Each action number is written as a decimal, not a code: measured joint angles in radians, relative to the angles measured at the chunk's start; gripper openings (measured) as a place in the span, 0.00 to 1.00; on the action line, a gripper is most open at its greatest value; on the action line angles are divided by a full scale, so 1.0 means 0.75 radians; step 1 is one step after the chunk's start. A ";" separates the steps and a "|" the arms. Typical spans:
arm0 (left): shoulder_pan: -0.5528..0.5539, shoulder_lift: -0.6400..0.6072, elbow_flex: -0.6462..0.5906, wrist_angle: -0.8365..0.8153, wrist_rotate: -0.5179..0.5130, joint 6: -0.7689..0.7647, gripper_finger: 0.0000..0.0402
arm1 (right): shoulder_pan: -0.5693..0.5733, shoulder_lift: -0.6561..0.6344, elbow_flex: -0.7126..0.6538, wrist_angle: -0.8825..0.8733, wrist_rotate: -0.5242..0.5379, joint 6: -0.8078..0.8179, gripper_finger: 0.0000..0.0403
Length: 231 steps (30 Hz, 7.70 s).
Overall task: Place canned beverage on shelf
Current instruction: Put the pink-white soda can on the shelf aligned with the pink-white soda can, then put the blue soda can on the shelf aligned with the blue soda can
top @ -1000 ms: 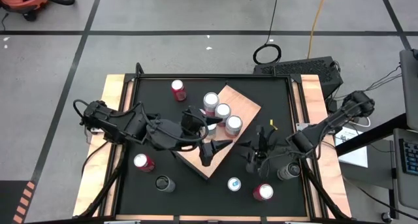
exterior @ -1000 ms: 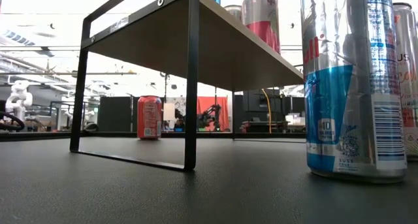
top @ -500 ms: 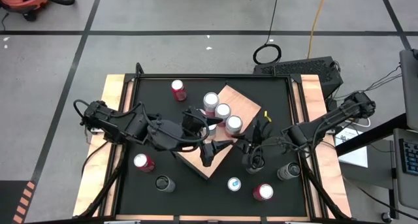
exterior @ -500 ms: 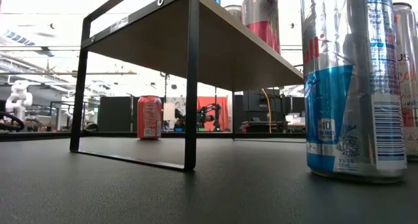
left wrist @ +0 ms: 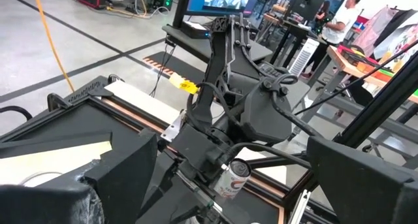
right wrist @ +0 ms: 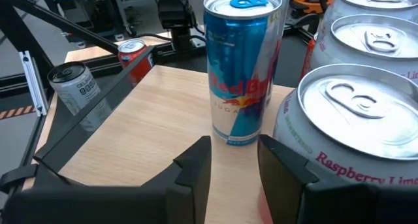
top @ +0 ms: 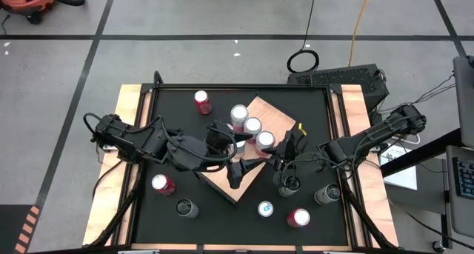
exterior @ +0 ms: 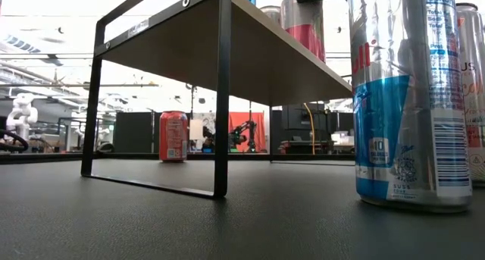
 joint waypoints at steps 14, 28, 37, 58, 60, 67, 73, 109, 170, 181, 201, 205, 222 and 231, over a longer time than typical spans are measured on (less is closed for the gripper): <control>0.000 0.000 0.000 -0.007 0.001 0.001 0.97 | -0.001 0.000 0.000 -0.001 0.004 -0.024 0.25; 0.000 0.001 0.000 -0.008 0.001 0.001 0.97 | -0.015 0.000 0.000 0.013 0.036 -0.020 0.25; -0.007 0.001 0.000 -0.019 0.001 0.000 0.97 | -0.012 -0.087 -0.001 0.070 -0.264 0.084 0.25; -0.084 -0.017 0.034 -0.224 0.037 -0.235 0.97 | 0.100 -0.571 -0.001 -0.362 -0.463 0.354 0.25; -0.109 -0.019 0.055 -0.296 0.064 -0.315 0.97 | 0.100 -0.588 -0.001 -0.412 -0.490 0.351 0.25; -0.219 -0.024 0.102 -0.701 0.212 -0.778 0.97 | 0.100 -0.604 -0.001 -0.471 -0.554 0.370 0.25; -0.316 -0.022 0.102 -0.975 0.454 -1.116 0.97 | 0.100 -0.602 -0.001 -0.471 -0.616 0.366 0.25; -0.377 0.140 0.041 -1.347 0.920 -1.937 0.97 | 0.100 -0.603 -0.001 -0.554 -0.908 0.480 0.25; -0.386 0.085 -0.343 -1.328 0.787 -1.709 0.97 | 0.274 -0.372 -0.001 -0.004 -0.479 0.878 0.25; -0.320 0.025 -0.341 -1.308 0.635 -1.560 0.97 | 0.275 -0.332 -0.001 0.002 -0.479 0.938 0.25; -0.308 0.025 -0.341 -1.186 0.597 -1.534 0.97 | 0.362 0.413 0.710 -0.619 -0.448 0.360 0.51; -0.308 0.025 -0.341 -1.186 0.580 -1.534 0.97 | 0.359 0.487 0.716 -0.665 -0.484 0.288 0.69; -0.308 0.025 -0.341 -1.182 0.564 -1.535 0.97 | 0.279 0.690 0.715 -0.778 -0.589 0.185 0.79; -0.308 0.026 -0.341 -1.182 0.564 -1.533 0.97 | 0.243 0.749 0.715 -0.819 -0.664 0.146 0.77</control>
